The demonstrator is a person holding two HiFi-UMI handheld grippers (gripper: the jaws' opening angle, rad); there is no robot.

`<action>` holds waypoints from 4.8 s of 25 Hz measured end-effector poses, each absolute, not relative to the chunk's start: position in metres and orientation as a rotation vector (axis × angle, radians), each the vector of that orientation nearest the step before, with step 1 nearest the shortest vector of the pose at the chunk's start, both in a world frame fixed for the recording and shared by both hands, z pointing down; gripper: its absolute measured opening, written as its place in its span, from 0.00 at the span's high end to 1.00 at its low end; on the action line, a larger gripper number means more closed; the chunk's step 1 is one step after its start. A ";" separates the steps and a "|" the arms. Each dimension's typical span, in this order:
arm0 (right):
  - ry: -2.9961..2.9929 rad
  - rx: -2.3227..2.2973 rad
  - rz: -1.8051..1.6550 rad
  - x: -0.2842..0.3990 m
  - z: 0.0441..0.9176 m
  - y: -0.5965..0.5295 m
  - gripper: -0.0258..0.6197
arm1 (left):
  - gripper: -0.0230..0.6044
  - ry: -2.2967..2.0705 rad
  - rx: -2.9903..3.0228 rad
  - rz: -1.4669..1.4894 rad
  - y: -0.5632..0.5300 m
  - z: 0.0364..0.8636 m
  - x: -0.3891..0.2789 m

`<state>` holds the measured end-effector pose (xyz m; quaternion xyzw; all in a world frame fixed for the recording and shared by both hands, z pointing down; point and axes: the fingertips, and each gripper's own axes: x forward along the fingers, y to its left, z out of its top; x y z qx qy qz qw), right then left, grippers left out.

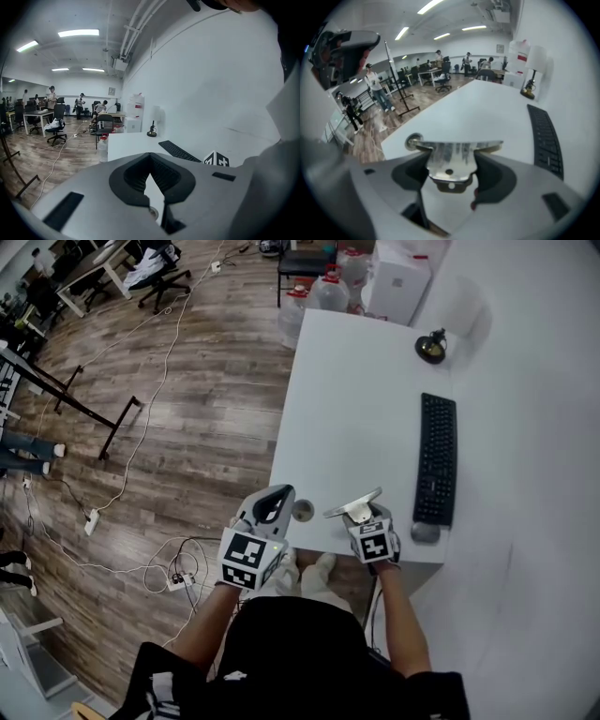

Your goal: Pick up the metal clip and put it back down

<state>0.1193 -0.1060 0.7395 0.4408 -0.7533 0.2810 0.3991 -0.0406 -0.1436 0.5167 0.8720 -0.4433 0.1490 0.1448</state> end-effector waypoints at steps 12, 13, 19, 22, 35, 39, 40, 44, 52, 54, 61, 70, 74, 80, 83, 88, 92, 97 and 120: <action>-1.858 1.096 0.699 0.124 0.775 -0.127 0.50 | 0.93 -1.284 2.458 0.508 -0.132 0.542 -0.045; -1.857 1.096 0.701 0.125 0.777 -0.128 0.50 | 0.93 -1.283 2.459 0.515 -0.131 0.544 -0.046; -1.856 1.088 0.725 0.119 0.789 -0.133 0.50 | 0.93 -1.302 2.441 0.537 -0.130 0.549 -0.057; -1.849 1.081 0.727 0.117 0.793 -0.135 0.50 | 0.93 -1.305 2.438 0.535 -0.132 0.550 -0.059; -1.819 1.078 0.778 0.119 0.808 -0.129 0.50 | 0.93 -1.292 2.436 0.546 -0.128 0.556 -0.056; -1.804 1.073 0.752 0.119 0.811 -0.123 0.50 | 0.93 -1.294 2.441 0.546 -0.125 0.554 -0.059; -1.806 1.077 0.749 0.119 0.811 -0.124 0.50 | 0.93 -1.293 2.443 0.550 -0.125 0.554 -0.059; -1.798 1.086 0.745 0.122 0.808 -0.123 0.50 | 0.93 -1.279 2.449 0.557 -0.124 0.555 -0.057; -1.840 1.118 0.764 0.124 0.783 -0.128 0.50 | 0.93 -1.261 2.499 0.551 -0.126 0.544 -0.047; -1.854 1.130 0.756 0.125 0.774 -0.130 0.50 | 0.93 -1.267 2.506 0.539 -0.127 0.541 -0.045; -1.910 1.221 0.720 0.136 0.728 -0.151 0.51 | 0.93 -1.271 2.546 0.486 -0.137 0.521 -0.038; -2.027 1.340 0.628 0.136 0.646 -0.171 0.51 | 0.93 -1.299 2.607 0.404 -0.152 0.492 -0.035; -2.075 1.424 0.542 0.135 0.602 -0.178 0.57 | 0.93 -1.290 2.645 0.404 -0.155 0.481 -0.034; -2.139 1.554 0.391 0.137 0.535 -0.185 0.80 | 0.93 -1.305 2.695 0.354 -0.163 0.456 -0.033; -2.170 1.624 0.352 0.142 0.506 -0.186 0.87 | 0.93 -1.332 2.729 0.351 -0.167 0.444 -0.033; -2.231 1.716 0.253 0.153 0.458 -0.186 0.90 | 0.93 -1.350 2.763 0.316 -0.175 0.424 -0.036; -2.260 1.771 0.152 0.155 0.423 -0.182 0.91 | 0.93 -1.372 2.776 0.263 -0.180 0.407 -0.040; -2.312 1.810 0.027 0.157 0.381 -0.177 0.91 | 0.93 -1.365 2.753 0.144 -0.187 0.385 -0.041; -2.367 1.884 -0.017 0.158 0.366 -0.176 0.91 | 0.93 -1.368 2.842 0.039 -0.180 0.350 -0.023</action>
